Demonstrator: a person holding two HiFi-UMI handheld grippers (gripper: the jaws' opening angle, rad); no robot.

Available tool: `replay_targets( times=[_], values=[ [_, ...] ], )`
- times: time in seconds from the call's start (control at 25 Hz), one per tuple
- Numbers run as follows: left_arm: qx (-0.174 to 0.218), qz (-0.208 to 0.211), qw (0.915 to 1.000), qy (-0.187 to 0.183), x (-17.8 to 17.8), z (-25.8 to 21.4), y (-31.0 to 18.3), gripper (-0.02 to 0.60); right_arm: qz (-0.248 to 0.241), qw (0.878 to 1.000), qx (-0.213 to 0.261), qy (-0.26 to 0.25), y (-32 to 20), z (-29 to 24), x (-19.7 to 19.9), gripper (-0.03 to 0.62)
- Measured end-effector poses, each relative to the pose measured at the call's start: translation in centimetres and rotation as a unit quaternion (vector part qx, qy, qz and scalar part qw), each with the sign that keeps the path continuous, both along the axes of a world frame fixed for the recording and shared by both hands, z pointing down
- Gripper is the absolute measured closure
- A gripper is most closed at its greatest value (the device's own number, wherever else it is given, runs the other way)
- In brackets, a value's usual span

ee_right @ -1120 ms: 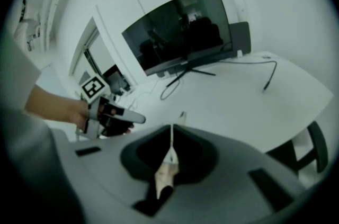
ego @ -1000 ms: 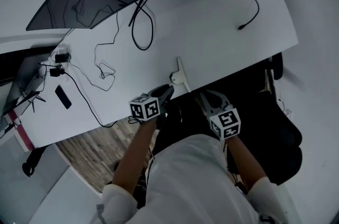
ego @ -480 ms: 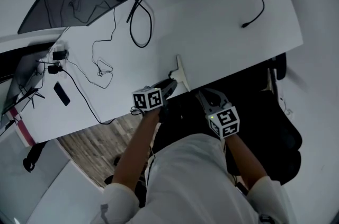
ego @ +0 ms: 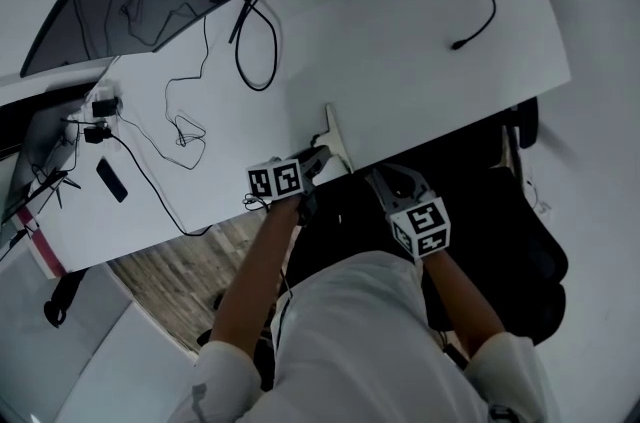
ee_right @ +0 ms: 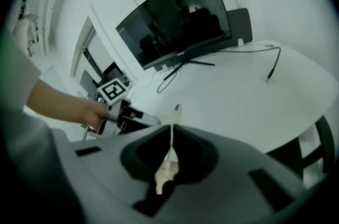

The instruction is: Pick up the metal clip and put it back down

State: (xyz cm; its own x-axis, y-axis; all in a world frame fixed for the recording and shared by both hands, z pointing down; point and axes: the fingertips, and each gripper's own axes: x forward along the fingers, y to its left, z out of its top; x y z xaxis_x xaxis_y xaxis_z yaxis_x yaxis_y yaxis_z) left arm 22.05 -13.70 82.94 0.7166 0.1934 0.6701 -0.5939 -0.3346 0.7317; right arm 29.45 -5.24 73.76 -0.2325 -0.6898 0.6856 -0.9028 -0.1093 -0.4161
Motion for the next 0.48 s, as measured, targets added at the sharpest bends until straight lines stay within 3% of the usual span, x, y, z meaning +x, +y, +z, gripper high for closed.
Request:
replay_targets(
  times=[0.16, 0.48],
  values=[
    [-0.012, -0.009, 0.9997, 0.017, 0.4, -0.4, 0.2, 0.535, -0.001, 1.000, -0.001, -0.001, 0.0, 0.1, 0.1, 0.560],
    [-0.022, -0.013, 0.9989, 0.040, 1.2, -0.9, 0.4, 0.548, -0.011, 1.000, 0.004, 0.002, -0.7, -0.4, 0.3, 0.560]
  ],
)
